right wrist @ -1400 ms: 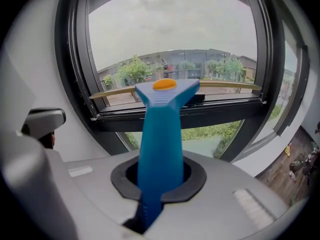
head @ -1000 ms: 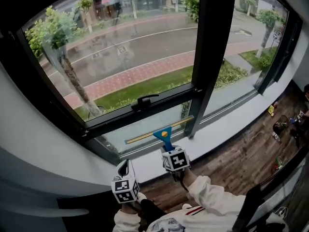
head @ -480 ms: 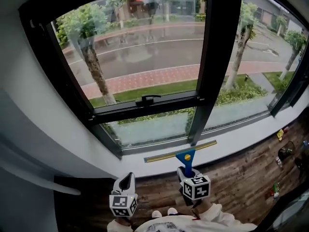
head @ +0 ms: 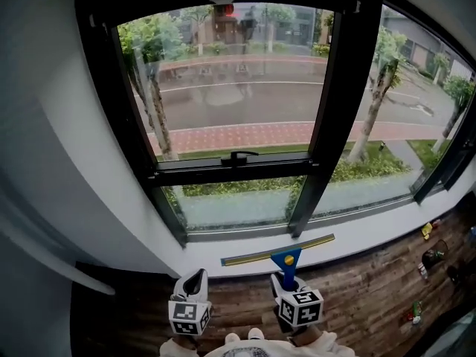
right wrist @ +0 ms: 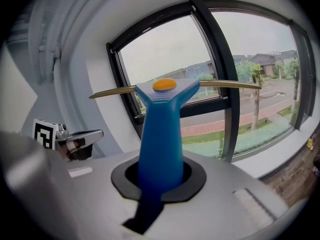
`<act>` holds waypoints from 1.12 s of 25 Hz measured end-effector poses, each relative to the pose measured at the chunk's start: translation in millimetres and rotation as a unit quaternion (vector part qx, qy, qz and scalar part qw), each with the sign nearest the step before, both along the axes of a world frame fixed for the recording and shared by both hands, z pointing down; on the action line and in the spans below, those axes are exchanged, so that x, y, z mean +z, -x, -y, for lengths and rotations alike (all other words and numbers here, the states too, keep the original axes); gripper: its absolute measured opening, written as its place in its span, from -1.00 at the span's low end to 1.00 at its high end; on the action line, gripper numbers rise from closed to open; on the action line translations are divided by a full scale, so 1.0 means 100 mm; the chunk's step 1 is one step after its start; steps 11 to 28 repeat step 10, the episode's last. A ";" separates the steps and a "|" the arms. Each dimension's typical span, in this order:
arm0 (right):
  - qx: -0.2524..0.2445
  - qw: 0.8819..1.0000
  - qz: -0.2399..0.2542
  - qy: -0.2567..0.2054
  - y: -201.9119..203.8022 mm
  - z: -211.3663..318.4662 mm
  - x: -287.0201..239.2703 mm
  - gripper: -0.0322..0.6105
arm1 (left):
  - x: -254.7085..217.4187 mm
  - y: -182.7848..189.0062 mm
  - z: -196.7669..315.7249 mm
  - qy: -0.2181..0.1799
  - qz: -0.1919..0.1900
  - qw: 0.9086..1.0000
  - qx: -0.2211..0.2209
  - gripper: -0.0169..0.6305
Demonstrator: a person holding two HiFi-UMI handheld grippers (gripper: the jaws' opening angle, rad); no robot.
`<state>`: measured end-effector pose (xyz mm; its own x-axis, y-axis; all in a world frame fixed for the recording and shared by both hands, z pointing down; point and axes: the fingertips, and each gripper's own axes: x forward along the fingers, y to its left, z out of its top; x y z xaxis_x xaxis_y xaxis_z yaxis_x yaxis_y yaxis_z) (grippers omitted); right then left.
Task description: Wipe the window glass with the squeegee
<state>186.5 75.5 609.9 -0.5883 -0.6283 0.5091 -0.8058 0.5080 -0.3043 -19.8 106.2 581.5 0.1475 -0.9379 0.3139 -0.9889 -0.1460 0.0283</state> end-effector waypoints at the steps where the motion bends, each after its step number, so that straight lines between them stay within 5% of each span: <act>1: -0.003 1.000 0.000 -0.001 0.03 -0.04 -0.01 -0.80 | 0.00 0.02 -0.05 -0.001 0.003 1.000 -0.001 -0.95; 10: -0.013 1.000 -0.017 -0.021 0.53 -0.13 -0.22 -0.80 | -0.10 0.40 -0.16 -0.006 0.002 1.000 0.019 -0.95; 28: -0.013 1.000 -0.017 -0.021 0.53 -0.13 -0.22 -0.80 | -0.10 0.40 -0.16 -0.006 0.002 1.000 0.019 -0.95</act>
